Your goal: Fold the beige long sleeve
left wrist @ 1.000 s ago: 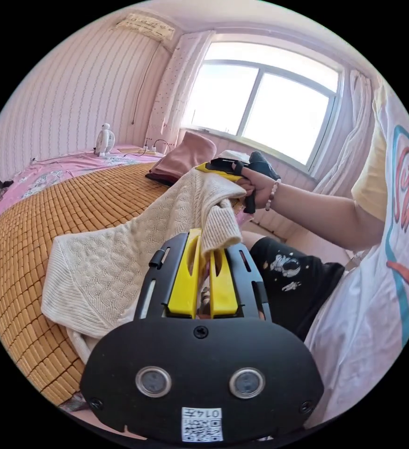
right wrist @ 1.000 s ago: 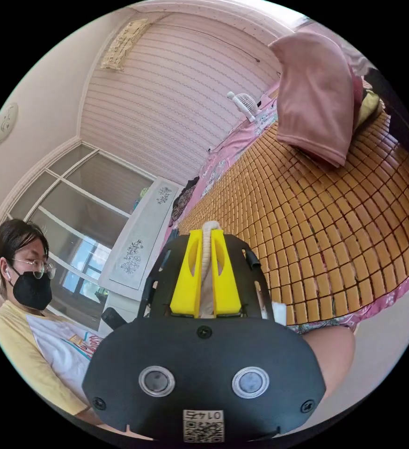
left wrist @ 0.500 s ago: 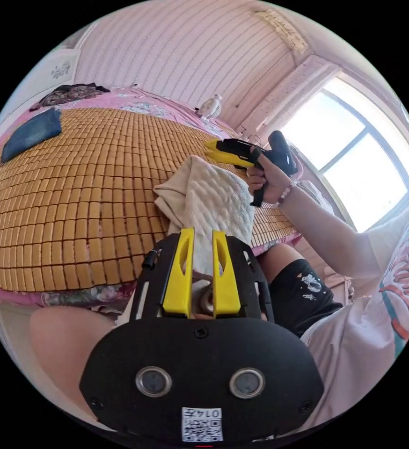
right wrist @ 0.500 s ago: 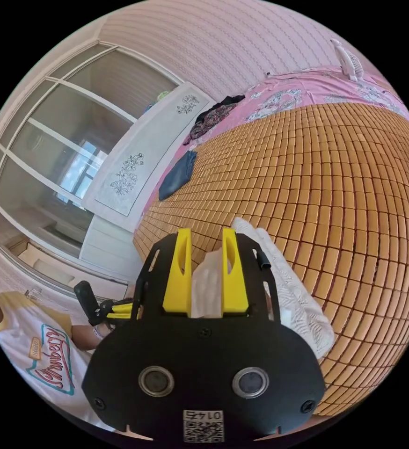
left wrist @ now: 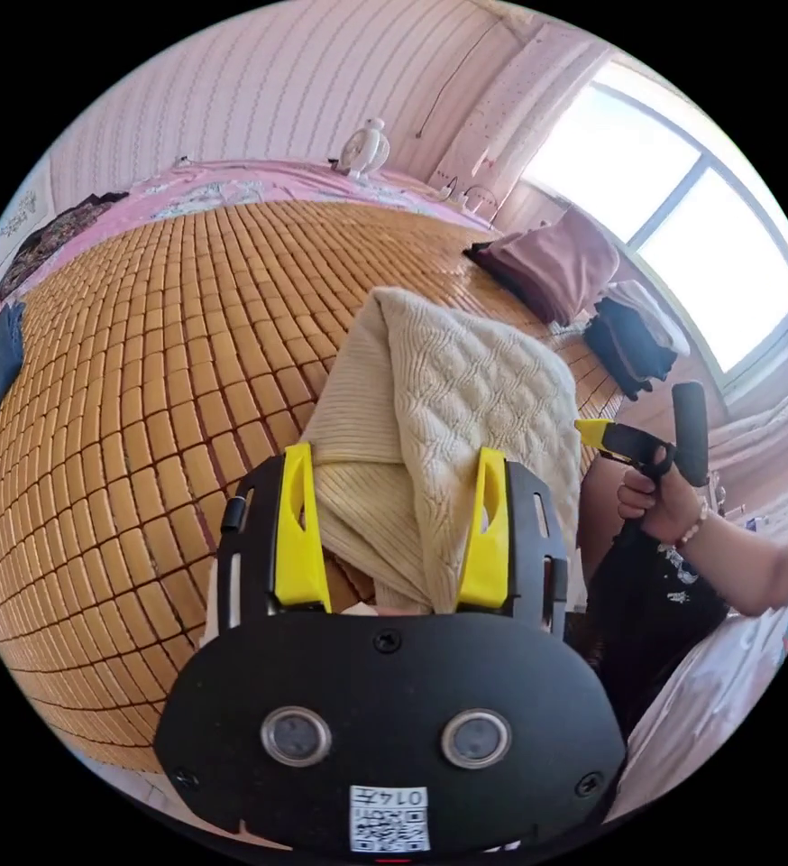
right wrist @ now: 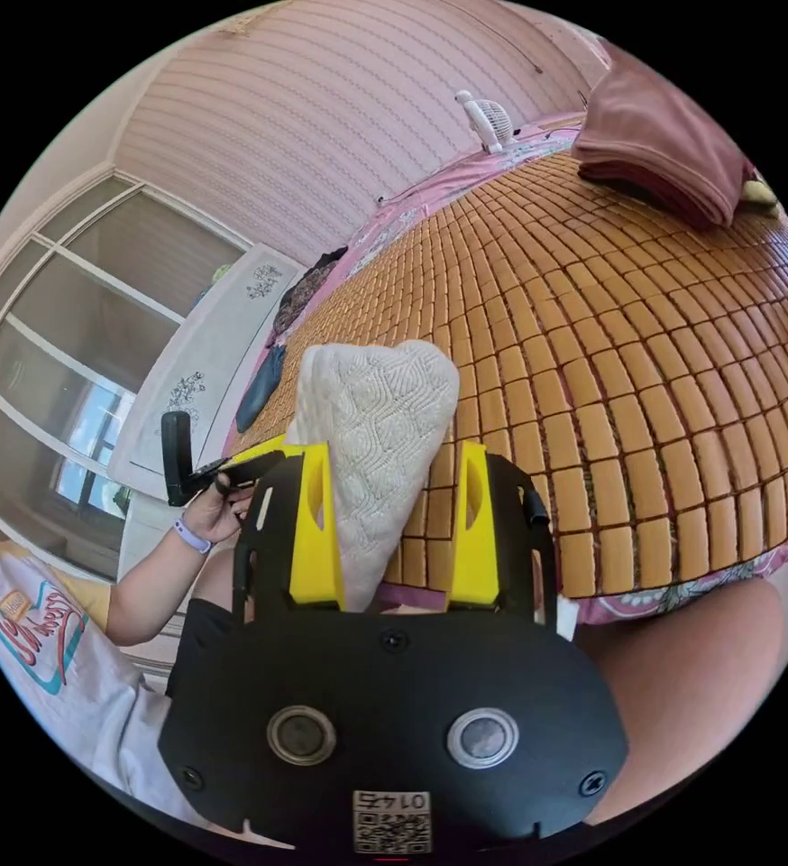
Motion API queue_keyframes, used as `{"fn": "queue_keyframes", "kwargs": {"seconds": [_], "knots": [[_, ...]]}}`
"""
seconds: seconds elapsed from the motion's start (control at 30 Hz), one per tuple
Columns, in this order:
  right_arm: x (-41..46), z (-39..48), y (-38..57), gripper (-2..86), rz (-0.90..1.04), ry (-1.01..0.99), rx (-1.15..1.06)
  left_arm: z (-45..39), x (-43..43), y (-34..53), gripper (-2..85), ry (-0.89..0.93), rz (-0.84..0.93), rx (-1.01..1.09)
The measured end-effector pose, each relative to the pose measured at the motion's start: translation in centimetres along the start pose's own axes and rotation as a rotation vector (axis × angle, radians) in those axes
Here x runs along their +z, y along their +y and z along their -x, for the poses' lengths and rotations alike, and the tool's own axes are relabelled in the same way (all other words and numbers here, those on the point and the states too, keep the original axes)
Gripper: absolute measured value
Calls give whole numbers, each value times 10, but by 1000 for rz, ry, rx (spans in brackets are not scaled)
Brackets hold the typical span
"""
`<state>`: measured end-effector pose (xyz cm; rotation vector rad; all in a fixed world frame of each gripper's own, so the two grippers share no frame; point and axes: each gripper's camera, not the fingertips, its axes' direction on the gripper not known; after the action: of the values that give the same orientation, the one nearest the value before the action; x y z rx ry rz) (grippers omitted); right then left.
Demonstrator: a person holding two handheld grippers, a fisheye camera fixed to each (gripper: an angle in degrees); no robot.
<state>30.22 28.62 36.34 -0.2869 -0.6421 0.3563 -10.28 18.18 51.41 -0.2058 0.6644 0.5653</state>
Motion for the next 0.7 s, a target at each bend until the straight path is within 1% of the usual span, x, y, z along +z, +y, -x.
{"fn": "queue_keyframes", "kwargs": {"seconds": [0.03, 0.07, 0.13, 0.2, 0.23, 0.3, 0.4, 0.5, 0.63, 0.7], "knots": [[9, 0, 3, 170, 32, -59, 10, 0, -3, -1, 227, 5, -2, -14], [15, 2, 7, 158, 44, -99, 20, 0, -5, -6, 214, 22, 43, -39], [17, 9, 12, 142, 25, -83, -8, -4, -7, -9, 178, 65, 106, -30], [18, 11, 14, 128, 55, -101, -12, 1, -9, -7, 133, 168, 168, -65], [18, 10, 15, 117, 85, -140, 1, 5, -10, -5, 125, 200, 174, -78], [16, 15, 16, 102, 124, -183, -11, 11, -18, 11, 106, 298, 117, -119], [8, 38, 20, 91, 172, -177, -113, -6, -35, 34, 100, 326, 19, -82], [-10, 57, 19, 87, 182, -206, -212, -27, -45, 43, 97, 400, -56, -111], [-66, 78, 3, 86, 111, -191, -328, -66, -54, 24, 97, 486, -143, -80], [-100, 84, -13, 86, 75, -164, -367, -100, -56, -11, 97, 562, -206, -17]]}}
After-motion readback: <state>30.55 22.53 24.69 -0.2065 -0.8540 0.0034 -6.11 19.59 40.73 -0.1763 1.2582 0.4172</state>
